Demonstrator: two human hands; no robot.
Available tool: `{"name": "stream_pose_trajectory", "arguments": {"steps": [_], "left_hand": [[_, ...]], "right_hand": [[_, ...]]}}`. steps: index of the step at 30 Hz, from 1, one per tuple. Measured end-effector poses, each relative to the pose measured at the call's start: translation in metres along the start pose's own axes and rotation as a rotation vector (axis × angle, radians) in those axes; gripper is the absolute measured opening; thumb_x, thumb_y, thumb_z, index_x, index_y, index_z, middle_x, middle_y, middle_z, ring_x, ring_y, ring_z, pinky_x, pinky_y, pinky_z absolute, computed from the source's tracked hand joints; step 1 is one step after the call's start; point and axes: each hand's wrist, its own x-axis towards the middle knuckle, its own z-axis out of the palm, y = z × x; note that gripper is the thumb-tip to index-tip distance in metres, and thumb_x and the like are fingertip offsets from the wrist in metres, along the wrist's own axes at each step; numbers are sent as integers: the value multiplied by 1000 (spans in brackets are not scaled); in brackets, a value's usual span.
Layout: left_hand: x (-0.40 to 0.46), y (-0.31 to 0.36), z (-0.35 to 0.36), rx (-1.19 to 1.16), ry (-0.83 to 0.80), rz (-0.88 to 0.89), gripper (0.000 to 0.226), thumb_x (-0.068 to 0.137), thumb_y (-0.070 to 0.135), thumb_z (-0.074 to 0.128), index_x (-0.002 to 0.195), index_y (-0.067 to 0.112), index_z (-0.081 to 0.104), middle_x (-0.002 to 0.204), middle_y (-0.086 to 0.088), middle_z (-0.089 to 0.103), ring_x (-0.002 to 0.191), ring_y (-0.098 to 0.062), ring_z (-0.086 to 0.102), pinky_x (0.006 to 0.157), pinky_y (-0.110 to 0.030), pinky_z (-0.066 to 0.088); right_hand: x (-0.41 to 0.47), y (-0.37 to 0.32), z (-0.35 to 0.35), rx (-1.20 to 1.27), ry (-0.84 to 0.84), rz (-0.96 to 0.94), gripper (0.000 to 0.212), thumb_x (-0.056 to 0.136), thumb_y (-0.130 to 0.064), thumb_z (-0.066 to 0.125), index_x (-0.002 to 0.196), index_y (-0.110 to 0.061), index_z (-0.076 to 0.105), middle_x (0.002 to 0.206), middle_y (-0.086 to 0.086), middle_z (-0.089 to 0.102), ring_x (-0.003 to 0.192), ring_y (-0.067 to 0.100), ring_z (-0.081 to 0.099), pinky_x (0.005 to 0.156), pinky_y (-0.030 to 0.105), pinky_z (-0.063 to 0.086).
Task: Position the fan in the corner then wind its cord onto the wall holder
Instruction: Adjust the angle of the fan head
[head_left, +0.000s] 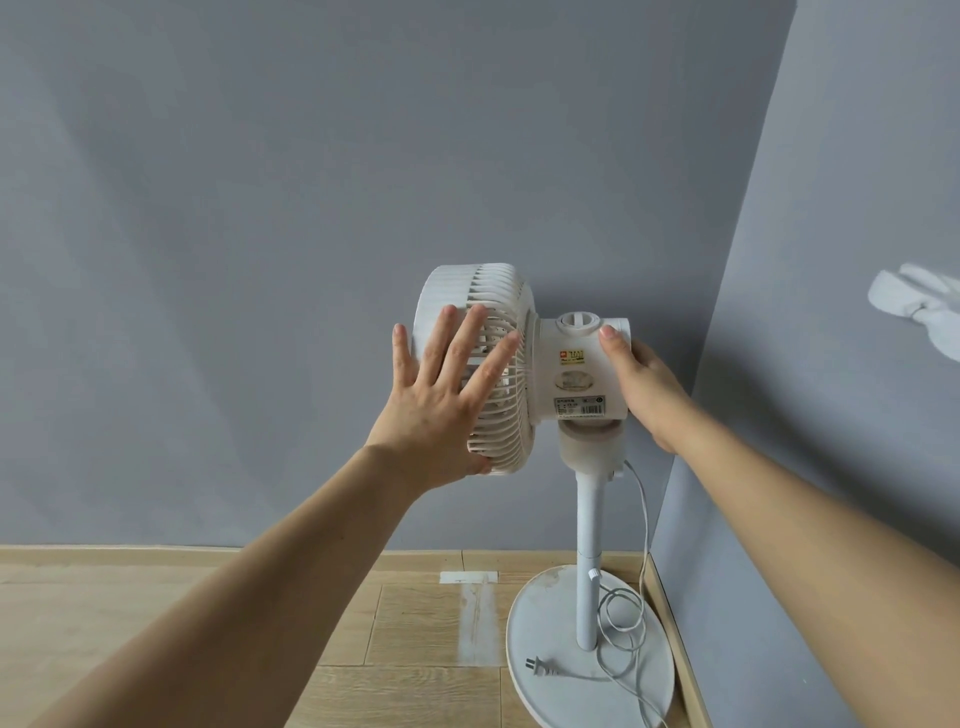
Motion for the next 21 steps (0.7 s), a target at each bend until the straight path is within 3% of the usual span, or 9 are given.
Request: {"name": "stream_pose_trajectory", "arguments": {"steps": [4, 7, 9, 11, 13, 18, 20, 21], "left_hand": [[-2, 2, -4, 7, 15, 15, 139, 47, 71, 79, 157, 21, 11, 162, -20, 9, 149, -42, 6, 109, -75, 5], [-5, 8, -12, 34, 87, 100, 114, 63, 72, 64, 156, 20, 22, 162, -18, 15, 150, -39, 10, 111, -73, 2], [-2, 19, -16, 49, 129, 210, 98, 73, 66, 56, 155, 21, 26, 162, -16, 18, 150, -36, 13, 113, -70, 5], [4, 36, -18, 53, 134, 300, 91, 76, 59, 56, 154, 20, 29, 161, -15, 21, 150, -35, 13, 114, -68, 6], [13, 54, -16, 68, 116, 380, 84, 78, 53, 58, 152, 19, 35, 161, -14, 23, 150, -34, 14, 116, -67, 5], [48, 95, 6, 138, 12, 614, 61, 78, 39, 59, 135, 17, 56, 151, -14, 42, 145, -34, 29, 116, -63, 11], [63, 108, 15, 217, -20, 675, 52, 81, 34, 55, 129, 16, 60, 148, -14, 46, 144, -34, 30, 117, -62, 6], [71, 115, 19, 260, -45, 691, 50, 84, 34, 53, 130, 16, 60, 148, -14, 45, 146, -33, 27, 117, -62, 1]], "right_hand": [[-3, 15, -5, 140, -79, -4, 71, 87, -76, 24, 136, -31, 49, 133, -6, 58, 123, 11, 53, 106, 36, 40], [-5, 47, -11, 223, 66, 111, 72, 92, -69, 16, 148, -27, 35, 147, -7, 45, 133, 13, 44, 115, 40, 30], [-7, 79, -19, 237, 116, 220, 58, 99, -53, 27, 146, -22, 37, 142, -4, 46, 131, 17, 43, 113, 35, 28], [-13, 108, -26, 200, 69, 309, 40, 101, -26, 39, 140, -16, 44, 137, 2, 48, 125, 20, 45, 104, 29, 29], [-21, 128, -30, 41, -4, 394, 46, 97, -12, 41, 143, -15, 41, 144, 4, 44, 125, 20, 44, 99, 27, 30], [-29, 157, -30, -28, -153, 449, 60, 96, -10, 47, 152, -16, 25, 152, 6, 35, 136, 22, 39, 94, 26, 35], [-28, 166, -31, -79, -177, 435, 44, 96, -18, 52, 139, -17, 44, 135, 2, 49, 124, 20, 50, 89, 27, 39], [-28, 171, -32, -140, -185, 423, 26, 95, -23, 54, 120, -16, 56, 116, 0, 57, 107, 19, 56, 82, 27, 40]]}}
